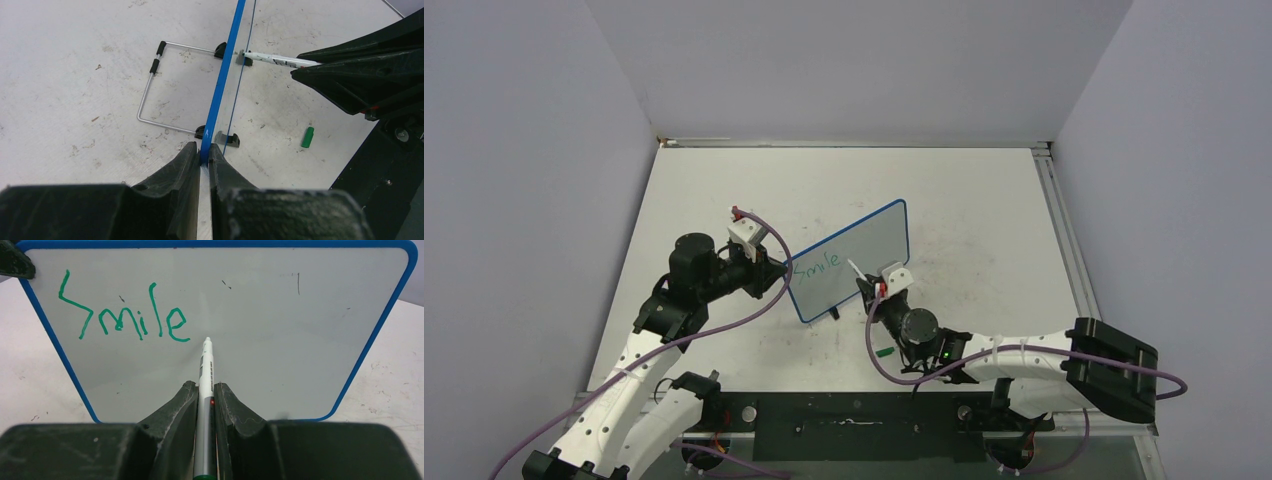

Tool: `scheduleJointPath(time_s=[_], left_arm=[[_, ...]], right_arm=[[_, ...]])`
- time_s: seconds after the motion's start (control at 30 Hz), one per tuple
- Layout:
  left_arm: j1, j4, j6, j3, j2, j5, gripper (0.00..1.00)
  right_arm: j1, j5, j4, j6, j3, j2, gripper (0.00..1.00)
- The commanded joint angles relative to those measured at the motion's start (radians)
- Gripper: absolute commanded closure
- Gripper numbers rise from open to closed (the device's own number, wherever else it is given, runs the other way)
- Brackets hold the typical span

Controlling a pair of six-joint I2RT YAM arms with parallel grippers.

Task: Write a sentence on the whiteboard

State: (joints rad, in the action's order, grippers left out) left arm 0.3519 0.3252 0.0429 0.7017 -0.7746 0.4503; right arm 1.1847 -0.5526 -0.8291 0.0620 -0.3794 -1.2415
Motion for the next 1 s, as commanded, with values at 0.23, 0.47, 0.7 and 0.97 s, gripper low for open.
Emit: scheduleJointPath(time_s=[0.23, 0.47, 0.7, 0.97], left_arm=[[0.004, 0.024, 0.005, 0.004, 0.000, 0.018, 1.00], [0.004, 0.025, 0.005, 0.004, 0.000, 0.018, 1.00], [0.004, 0.025, 0.005, 0.003, 0.002, 0.018, 1.00], [0.005, 0.026, 0.005, 0.004, 0.002, 0.018, 1.00]], right_arm=[[-0.015, 0.007, -0.043, 0.006, -0.026, -0.042, 0.95], [-0.003, 0.001, -0.020, 0.029, -0.003, -0.020, 0.95], [0.019, -0.015, 0.023, 0.015, 0.001, 0.059, 0.95], [0.020, -0.011, 0.024, -0.003, -0.010, 0.077, 0.95]])
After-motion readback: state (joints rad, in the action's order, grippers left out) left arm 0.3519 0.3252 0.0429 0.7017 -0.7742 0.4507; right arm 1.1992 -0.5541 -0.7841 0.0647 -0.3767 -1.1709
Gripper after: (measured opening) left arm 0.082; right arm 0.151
